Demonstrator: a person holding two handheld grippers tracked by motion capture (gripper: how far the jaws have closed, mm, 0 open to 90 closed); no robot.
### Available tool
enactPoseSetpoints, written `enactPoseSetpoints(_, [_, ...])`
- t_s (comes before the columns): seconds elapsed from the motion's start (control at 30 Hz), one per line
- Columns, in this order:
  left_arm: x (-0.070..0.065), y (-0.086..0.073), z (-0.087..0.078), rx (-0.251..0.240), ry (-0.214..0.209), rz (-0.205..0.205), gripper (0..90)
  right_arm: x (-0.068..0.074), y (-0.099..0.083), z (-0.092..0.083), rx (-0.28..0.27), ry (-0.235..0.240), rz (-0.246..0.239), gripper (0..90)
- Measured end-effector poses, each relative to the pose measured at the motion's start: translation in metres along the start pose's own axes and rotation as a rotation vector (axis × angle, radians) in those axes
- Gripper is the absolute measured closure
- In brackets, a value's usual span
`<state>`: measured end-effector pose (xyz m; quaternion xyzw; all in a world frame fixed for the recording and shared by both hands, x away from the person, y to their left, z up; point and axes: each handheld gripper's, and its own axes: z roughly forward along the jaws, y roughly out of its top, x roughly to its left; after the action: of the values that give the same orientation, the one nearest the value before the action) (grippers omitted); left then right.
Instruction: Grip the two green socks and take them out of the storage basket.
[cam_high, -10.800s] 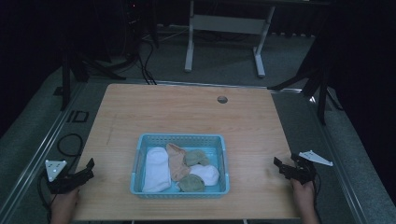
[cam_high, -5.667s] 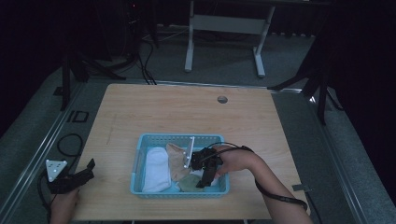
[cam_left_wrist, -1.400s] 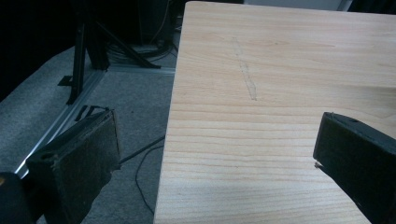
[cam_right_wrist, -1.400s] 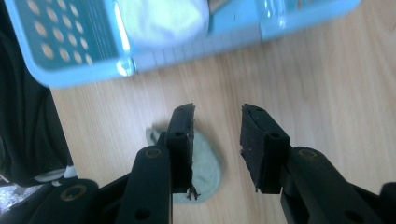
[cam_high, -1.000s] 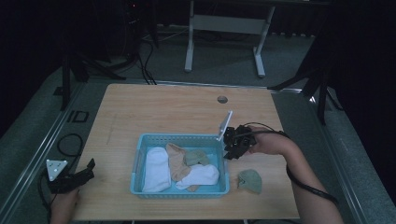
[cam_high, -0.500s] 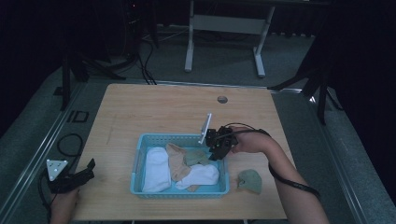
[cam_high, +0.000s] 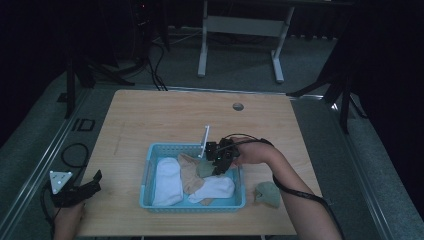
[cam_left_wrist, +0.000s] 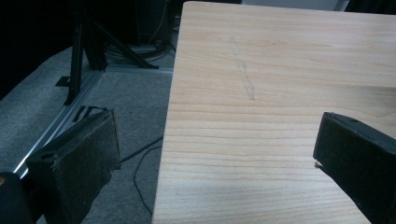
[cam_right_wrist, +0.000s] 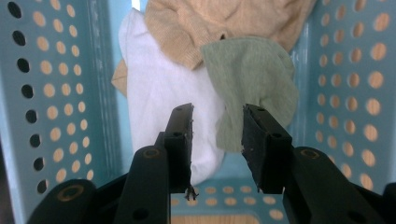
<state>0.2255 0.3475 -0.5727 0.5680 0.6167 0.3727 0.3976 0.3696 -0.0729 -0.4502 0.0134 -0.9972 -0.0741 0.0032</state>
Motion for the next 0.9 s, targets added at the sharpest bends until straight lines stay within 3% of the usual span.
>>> enactPoseSetpoints(0.4, [0.0,0.0,0.0,0.0,-0.002,-0.002,0.7,-0.01,0.004,0.026,0.054,-0.012,0.007,62.5])
enactPoseSetpoints(0.8, [0.0,0.0,0.0,0.0,-0.003,-0.001,0.7,-0.016,0.005,0.052,0.085,0.013,0.018,62.3])
enactPoseSetpoints(0.9, [0.0,0.0,0.0,0.001,-0.002,-0.002,0.7,-0.016,0.006,0.055,0.088,0.016,0.014,68.6])
